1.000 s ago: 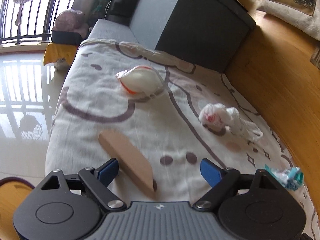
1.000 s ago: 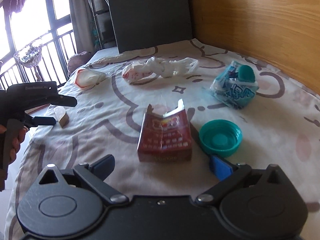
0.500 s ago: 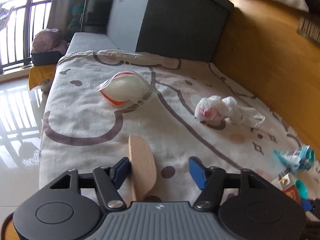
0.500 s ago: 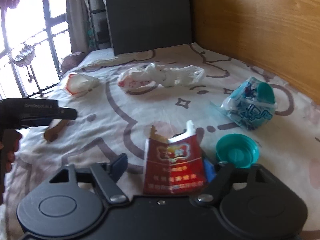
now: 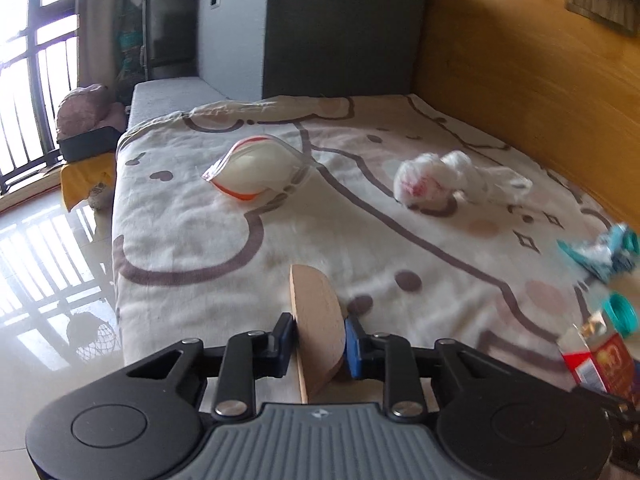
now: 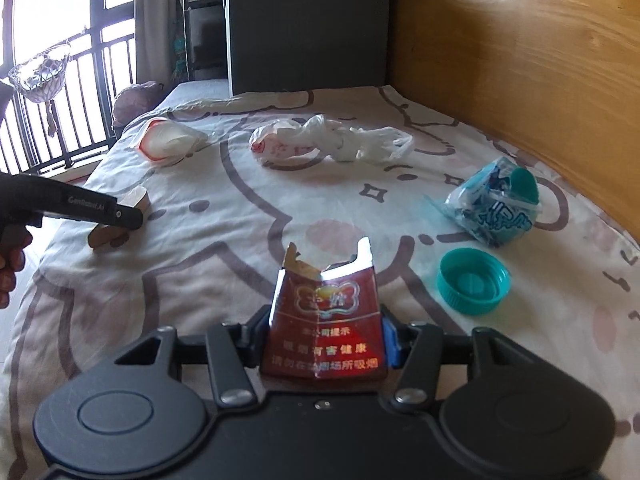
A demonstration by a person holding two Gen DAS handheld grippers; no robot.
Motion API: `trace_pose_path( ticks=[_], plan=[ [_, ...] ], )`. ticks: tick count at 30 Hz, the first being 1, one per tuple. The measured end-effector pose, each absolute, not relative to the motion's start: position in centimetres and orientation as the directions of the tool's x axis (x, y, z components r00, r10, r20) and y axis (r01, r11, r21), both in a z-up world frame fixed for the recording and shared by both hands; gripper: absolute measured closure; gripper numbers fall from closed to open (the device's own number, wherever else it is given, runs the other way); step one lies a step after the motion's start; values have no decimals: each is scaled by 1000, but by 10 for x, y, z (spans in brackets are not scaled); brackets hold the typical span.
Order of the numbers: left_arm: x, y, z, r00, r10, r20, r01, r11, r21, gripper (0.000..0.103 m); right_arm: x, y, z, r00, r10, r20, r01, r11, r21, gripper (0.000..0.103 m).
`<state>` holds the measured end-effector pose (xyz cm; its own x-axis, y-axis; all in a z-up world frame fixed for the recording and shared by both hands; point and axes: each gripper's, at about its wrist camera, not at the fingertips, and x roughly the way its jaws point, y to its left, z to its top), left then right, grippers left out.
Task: Collect trash
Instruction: 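Carry the wooden stick and red pack with both tools toward the wastebasket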
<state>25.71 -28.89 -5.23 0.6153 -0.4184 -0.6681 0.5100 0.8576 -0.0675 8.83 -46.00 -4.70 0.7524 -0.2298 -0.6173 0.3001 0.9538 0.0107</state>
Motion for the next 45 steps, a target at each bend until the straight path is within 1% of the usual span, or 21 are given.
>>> trace_pose_path(
  ticks=[3, 8, 18, 24, 34, 45],
  plan=[
    [243, -281, -49, 601, -427, -676, 523, 849, -71, 75, 84, -457, -42, 752, -200, -628, 284, 958, 35, 49],
    [219, -267, -35, 594, -442, -672, 537, 840, -78, 75, 77, -451, -27, 752, -205, -626, 294, 955, 41, 49],
    [176, -239, 7, 604, -472, -642, 569, 819, -67, 75, 56, -436, 13, 779, -215, -590, 323, 943, 83, 49],
    [158, -218, 26, 619, -470, -630, 568, 822, -55, 75, 45, -417, 33, 789, -210, -577, 319, 943, 92, 49],
    [143, -174, 46, 646, -456, -612, 532, 844, -67, 75, 42, -375, 55, 797, -197, -570, 292, 953, 79, 49],
    [147, -113, 54, 676, -419, -606, 471, 878, -82, 75, 60, -321, 61, 804, -153, -575, 235, 969, 72, 49]
  ],
)
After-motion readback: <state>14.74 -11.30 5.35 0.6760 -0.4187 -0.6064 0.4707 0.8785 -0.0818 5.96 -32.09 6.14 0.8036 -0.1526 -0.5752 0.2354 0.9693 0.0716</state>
